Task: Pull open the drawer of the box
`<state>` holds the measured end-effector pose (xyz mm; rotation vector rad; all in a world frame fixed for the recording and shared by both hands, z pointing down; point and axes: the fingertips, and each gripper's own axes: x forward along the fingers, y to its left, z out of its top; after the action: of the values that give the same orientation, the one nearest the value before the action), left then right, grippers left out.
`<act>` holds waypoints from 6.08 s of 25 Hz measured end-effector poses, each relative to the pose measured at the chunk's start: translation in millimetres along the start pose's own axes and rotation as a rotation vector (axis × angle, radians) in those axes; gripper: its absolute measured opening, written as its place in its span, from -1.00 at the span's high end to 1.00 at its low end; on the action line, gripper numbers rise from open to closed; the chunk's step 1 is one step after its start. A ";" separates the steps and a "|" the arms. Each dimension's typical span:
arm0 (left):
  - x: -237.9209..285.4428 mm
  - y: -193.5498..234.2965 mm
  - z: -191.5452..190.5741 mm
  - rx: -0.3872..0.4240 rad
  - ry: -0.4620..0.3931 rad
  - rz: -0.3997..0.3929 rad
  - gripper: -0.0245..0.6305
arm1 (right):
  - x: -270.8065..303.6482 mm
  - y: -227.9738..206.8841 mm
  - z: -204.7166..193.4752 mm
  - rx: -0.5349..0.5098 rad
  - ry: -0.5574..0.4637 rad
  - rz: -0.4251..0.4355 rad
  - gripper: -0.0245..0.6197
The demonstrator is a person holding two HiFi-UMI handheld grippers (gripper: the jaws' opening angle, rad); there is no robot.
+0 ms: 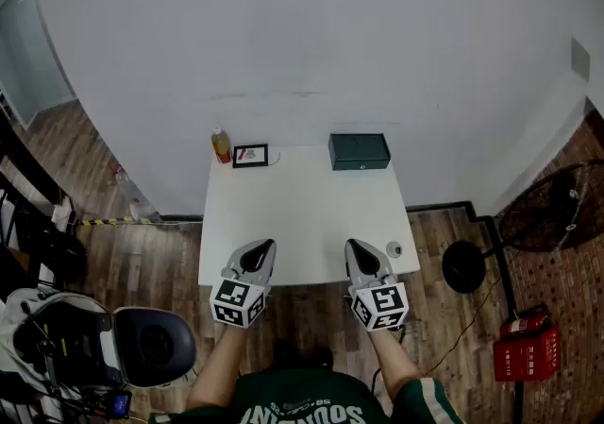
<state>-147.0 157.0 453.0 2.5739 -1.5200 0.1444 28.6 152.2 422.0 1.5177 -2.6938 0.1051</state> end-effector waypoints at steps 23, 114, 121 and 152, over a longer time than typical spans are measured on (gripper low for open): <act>60.4 28.2 -1.5 0.025 0.021 -0.145 0.77 | 35.1 -22.7 -10.4 0.039 0.017 -0.118 0.92; 341.2 93.5 -123.7 -0.189 0.406 -0.038 0.77 | 342.6 -348.0 -272.7 0.195 0.629 -0.219 0.53; 337.5 93.4 -124.2 -0.187 0.412 -0.037 0.77 | 339.7 -346.3 -275.9 0.194 0.660 -0.230 0.70; 316.5 80.8 -122.4 -0.211 0.395 -0.055 0.77 | 239.9 -303.4 -295.2 0.223 0.700 -0.227 0.70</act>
<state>-66.0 -132.6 629.8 2.2520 -1.2461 0.4331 166.4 -184.6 745.0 1.4605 -1.9964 0.7838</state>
